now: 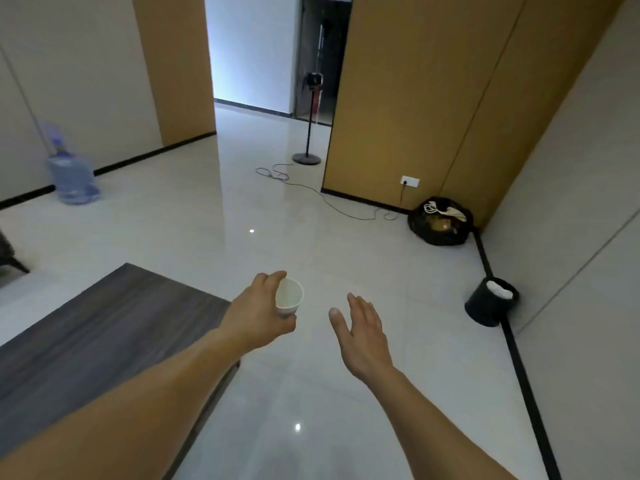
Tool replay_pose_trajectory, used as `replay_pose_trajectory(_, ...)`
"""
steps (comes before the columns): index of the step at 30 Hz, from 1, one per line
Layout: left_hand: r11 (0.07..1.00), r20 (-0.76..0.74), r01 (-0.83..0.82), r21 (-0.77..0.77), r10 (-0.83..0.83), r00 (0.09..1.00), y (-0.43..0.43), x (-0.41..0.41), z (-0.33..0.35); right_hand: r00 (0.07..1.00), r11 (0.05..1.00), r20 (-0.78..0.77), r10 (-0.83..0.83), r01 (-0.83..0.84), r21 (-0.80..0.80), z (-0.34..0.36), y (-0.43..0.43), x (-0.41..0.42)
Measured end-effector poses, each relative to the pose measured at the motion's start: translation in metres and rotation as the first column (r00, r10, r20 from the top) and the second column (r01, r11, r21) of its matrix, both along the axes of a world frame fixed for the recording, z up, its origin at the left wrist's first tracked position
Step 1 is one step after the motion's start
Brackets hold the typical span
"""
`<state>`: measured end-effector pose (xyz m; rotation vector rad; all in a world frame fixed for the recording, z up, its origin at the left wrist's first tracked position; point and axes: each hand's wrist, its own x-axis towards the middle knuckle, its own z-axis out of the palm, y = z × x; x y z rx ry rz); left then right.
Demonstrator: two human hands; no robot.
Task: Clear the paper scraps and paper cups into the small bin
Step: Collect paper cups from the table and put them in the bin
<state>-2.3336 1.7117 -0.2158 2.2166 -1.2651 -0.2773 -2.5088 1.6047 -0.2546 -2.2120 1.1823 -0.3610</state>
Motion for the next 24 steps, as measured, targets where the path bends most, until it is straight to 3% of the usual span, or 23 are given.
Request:
replay_pose_trajectory(7,0.966,-0.020,0.258,0.016,-0.258,0.966,-0.161,-0.064,-0.012,0.968,0.967,-0.006,-0.252,0.252,0.028,-0.015,-0.107,-0.079)
replay_pose_trajectory(14,0.882,-0.032,0.472,-0.004,-0.472,0.881,-0.323,-0.081,-0.029,0.899,0.900,-0.031,-0.436,0.436,-0.007,-0.023,-0.229,-0.105)
replay_pose_trajectory(24,0.781,0.007,0.623,0.035,-0.624,0.782,-0.536,-0.088,-0.018,0.805,0.805,-0.027,-0.593,0.593,-0.009,-0.009,-0.392,-0.109)
